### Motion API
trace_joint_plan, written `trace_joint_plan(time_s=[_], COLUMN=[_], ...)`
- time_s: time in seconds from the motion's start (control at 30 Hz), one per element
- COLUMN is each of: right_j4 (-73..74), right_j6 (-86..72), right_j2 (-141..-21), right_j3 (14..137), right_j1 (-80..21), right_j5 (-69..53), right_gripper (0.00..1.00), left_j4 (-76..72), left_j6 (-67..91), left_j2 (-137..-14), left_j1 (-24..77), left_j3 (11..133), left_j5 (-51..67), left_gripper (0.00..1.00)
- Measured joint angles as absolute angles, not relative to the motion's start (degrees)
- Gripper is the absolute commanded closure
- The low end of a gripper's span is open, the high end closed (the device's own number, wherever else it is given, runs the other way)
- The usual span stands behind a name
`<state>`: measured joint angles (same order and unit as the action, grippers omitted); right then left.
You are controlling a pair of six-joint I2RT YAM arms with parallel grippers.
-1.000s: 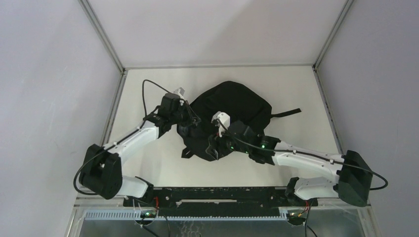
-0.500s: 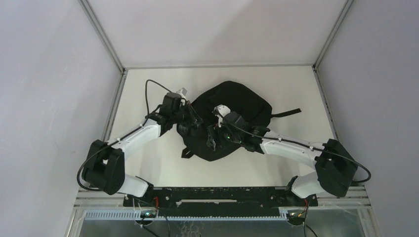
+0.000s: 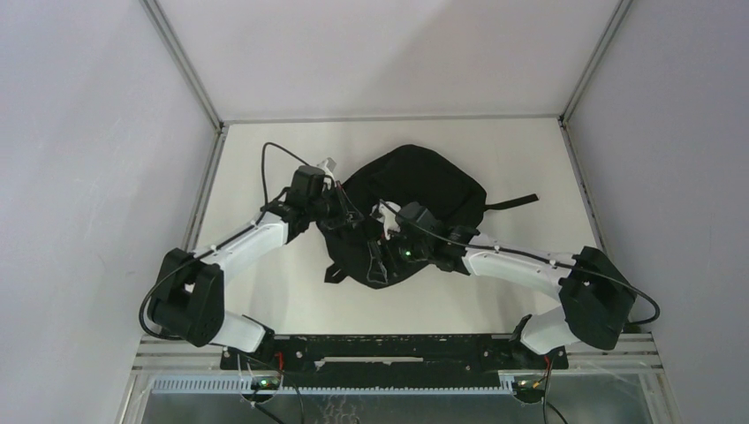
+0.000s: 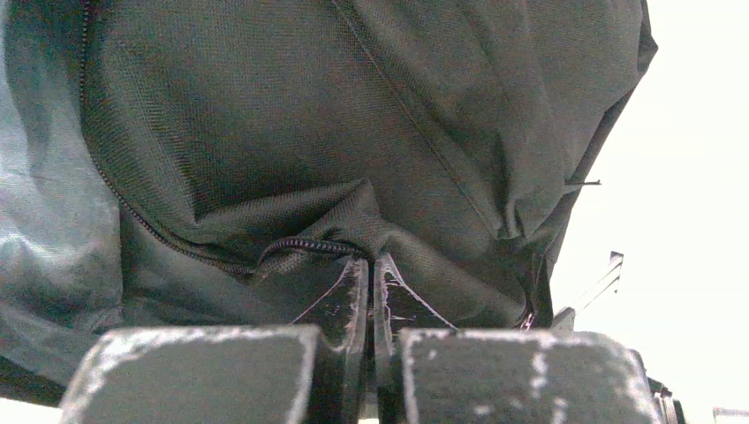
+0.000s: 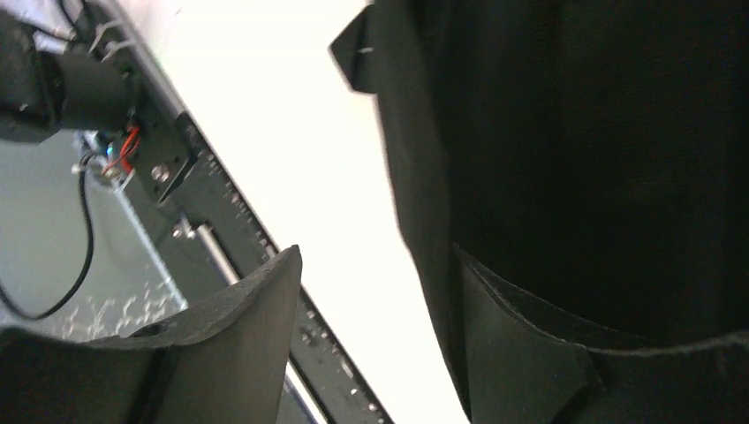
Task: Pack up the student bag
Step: Zip the student bag at the center of the board.
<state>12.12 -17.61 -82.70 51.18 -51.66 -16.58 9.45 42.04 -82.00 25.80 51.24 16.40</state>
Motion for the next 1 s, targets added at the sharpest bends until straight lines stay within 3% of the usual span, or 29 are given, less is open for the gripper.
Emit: trace_joint_plan(time_s=[0.23,0.43,0.6,0.7,0.87,0.93,1.0], right_j4=[14.3,18.6,21.2,21.8,21.3,19.8,18.8], right_j6=[-14.7,-11.4,-10.4,-10.9,-13.6,-15.9,-18.7], right_j2=[-79.6,-80.1,-80.5,-79.2,-70.9,-66.7,-63.2], right_j3=[51.2,52.7,55.2,55.2,54.5,53.1,51.1], right_j1=[-53.9,-54.7,-56.0,-55.7,-53.2,-50.6,-46.7], right_j5=[-23.6,-28.6,-23.9,-18.2,-8.6,-5.7,-2.7], right_gripper=[0.35,0.33,0.29,0.27,0.26,0.27,0.29], left_j4=[9.4,10.7,14.0,16.9,21.0,22.2,23.8], left_j6=[42.0,40.7,38.2,36.6,35.2,34.5,33.5], left_j2=[-82.4,-82.4,-80.8,-78.2,-71.3,-67.0,-61.9], left_j1=[25.7,25.7,25.7,25.7,25.7,25.7,25.7], left_j3=[51.2,51.5,51.6,51.6,51.4,51.4,51.4], left_j5=[17.2,19.3,19.0,17.7,15.8,15.4,14.9], left_gripper=[1.0,1.0,0.71,0.69,0.75,0.66,0.52])
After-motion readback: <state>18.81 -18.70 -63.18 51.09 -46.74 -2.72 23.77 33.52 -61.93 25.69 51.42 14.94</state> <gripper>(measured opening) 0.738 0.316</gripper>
